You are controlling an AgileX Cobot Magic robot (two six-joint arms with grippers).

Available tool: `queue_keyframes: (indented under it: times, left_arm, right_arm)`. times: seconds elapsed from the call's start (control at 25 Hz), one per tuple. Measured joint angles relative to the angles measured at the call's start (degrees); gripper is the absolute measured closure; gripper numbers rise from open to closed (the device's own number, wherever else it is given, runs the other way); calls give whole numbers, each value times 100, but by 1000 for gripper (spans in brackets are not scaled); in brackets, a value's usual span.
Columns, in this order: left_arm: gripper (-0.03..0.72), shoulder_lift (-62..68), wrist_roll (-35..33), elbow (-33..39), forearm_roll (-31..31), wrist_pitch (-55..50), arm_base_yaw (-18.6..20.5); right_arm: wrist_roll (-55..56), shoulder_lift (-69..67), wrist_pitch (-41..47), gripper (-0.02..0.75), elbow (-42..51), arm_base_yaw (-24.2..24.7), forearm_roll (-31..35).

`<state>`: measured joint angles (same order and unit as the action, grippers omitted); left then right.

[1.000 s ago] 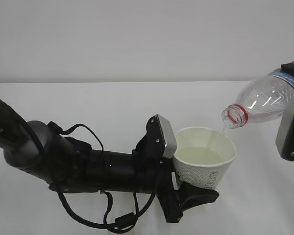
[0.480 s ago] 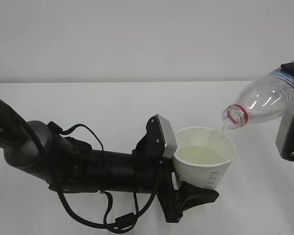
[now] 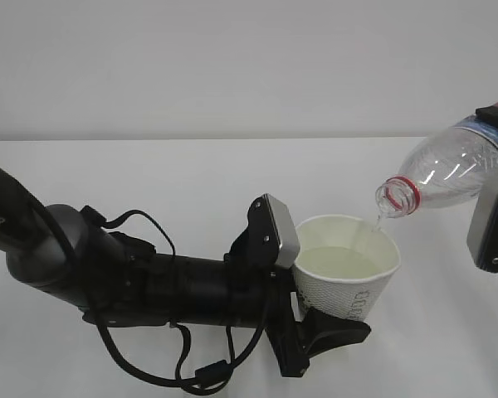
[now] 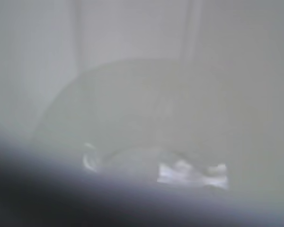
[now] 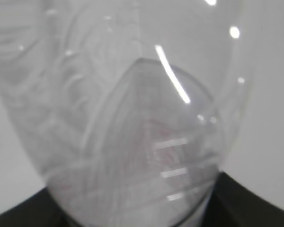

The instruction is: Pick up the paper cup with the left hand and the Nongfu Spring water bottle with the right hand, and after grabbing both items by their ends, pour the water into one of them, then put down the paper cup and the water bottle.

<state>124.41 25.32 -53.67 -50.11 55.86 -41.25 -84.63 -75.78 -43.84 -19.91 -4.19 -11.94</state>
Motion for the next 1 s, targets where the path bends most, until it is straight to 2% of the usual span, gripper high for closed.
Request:
queue_keyframes:
  times: [1.0]
  left_arm:
    - [179,0,0,0,0,4,0]
  right_arm:
    - [0,0,-13,334,0,0,0]
